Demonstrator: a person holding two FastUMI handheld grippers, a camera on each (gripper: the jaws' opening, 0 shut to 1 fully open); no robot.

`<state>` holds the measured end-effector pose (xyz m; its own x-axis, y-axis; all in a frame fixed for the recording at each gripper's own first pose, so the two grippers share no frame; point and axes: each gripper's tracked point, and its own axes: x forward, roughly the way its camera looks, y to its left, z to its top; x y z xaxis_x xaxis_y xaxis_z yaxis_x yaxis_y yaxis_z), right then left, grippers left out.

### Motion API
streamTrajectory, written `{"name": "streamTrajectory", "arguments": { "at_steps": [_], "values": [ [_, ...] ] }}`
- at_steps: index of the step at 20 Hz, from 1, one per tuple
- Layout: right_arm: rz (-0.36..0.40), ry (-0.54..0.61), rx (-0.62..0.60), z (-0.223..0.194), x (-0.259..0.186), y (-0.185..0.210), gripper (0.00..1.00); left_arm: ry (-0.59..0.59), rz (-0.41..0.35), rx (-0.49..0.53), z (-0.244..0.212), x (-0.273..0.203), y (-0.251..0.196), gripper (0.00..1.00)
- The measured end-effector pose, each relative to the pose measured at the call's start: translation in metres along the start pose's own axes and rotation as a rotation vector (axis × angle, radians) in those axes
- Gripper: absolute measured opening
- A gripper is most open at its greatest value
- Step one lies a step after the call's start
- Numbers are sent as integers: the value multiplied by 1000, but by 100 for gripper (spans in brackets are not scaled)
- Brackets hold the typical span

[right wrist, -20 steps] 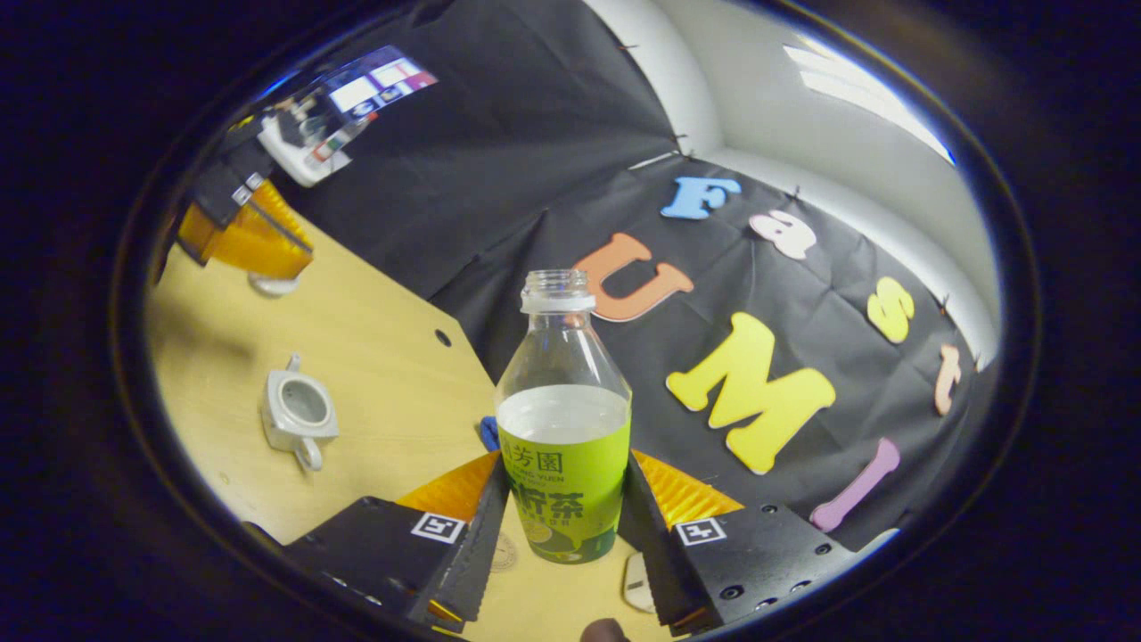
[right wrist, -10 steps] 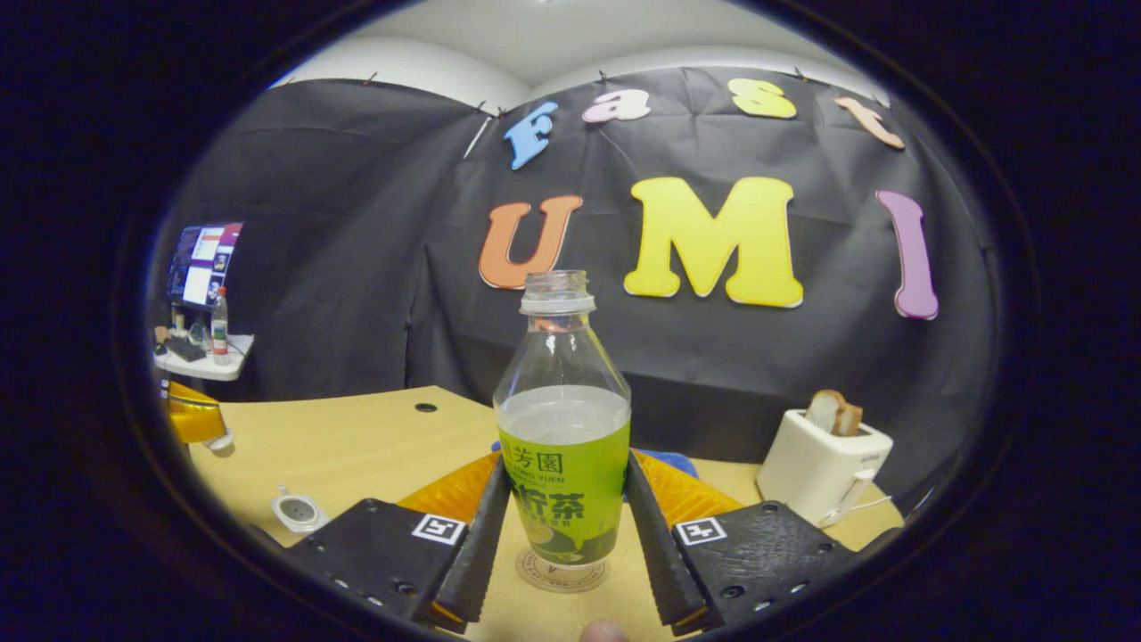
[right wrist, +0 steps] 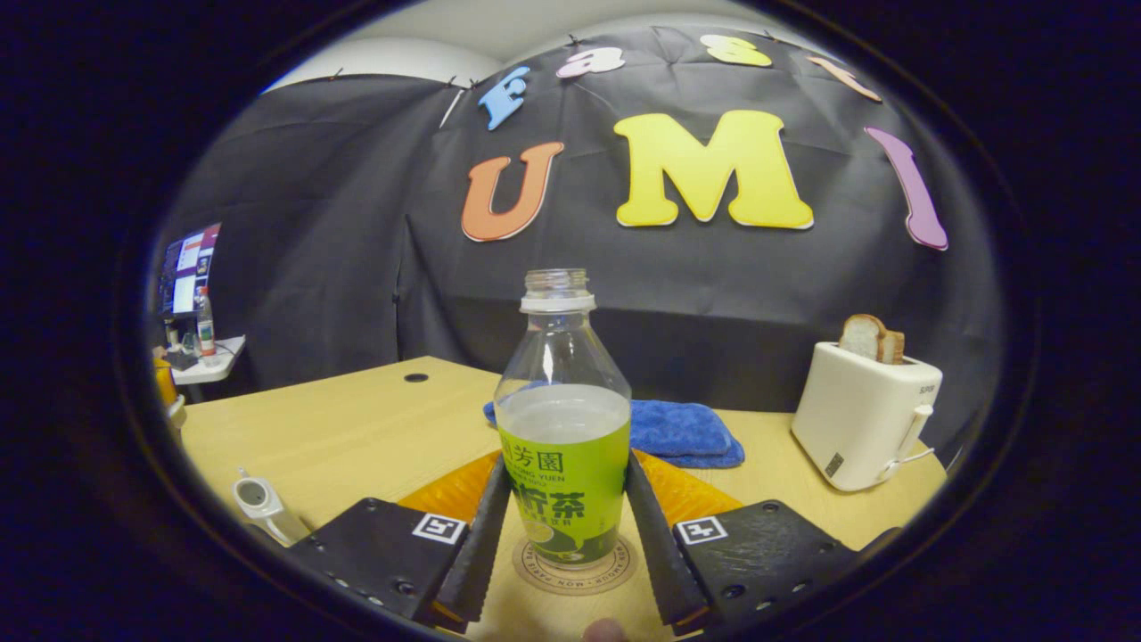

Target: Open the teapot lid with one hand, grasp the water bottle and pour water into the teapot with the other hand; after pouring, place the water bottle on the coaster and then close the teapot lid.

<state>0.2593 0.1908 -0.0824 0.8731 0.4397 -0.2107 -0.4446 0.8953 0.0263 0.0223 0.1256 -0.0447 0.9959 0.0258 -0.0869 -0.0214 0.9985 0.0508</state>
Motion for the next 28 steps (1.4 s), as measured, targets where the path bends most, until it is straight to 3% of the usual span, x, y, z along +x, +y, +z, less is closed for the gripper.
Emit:
{"name": "streamTrajectory", "arguments": {
  "at_steps": [8,11,13,16,20,28],
  "values": [
    [-11,11,34,-6,3,-8,77,-6,-7,-9,0,2,-4,3],
    [-14,4,39,-2,-3,-8,94,-14,-15,-19,0,4,-10,3],
    [-23,-6,41,5,-10,-11,95,-20,-35,-35,-1,7,-20,3],
    [-26,-25,54,16,-41,-18,95,-23,-76,-68,-3,15,-35,3],
    [-87,-59,71,20,-102,-50,94,-12,-112,-95,-10,33,-49,3],
    [-189,-113,-51,1,-186,-84,95,51,-88,-112,-47,55,-46,3]
  ]
}}
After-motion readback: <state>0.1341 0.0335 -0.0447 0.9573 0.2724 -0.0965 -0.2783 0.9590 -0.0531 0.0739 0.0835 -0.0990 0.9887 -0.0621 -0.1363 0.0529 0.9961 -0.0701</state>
